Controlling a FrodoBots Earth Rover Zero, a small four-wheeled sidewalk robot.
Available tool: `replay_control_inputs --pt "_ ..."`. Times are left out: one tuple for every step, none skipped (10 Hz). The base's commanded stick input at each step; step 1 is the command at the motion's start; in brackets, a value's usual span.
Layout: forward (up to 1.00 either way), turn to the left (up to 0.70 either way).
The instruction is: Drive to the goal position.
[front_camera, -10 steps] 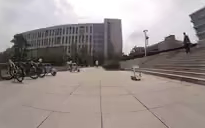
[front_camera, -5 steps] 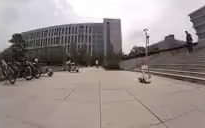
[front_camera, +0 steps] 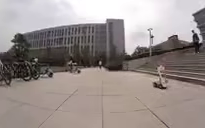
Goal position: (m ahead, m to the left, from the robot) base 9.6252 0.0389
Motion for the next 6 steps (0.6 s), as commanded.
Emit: replay_control_inputs --pt "0.7 0.02" --pt "0.7 0.02" --pt "0.7 0.01" --pt "0.7 0.01" --pt "0.7 0.01" --pt "0.7 0.02"
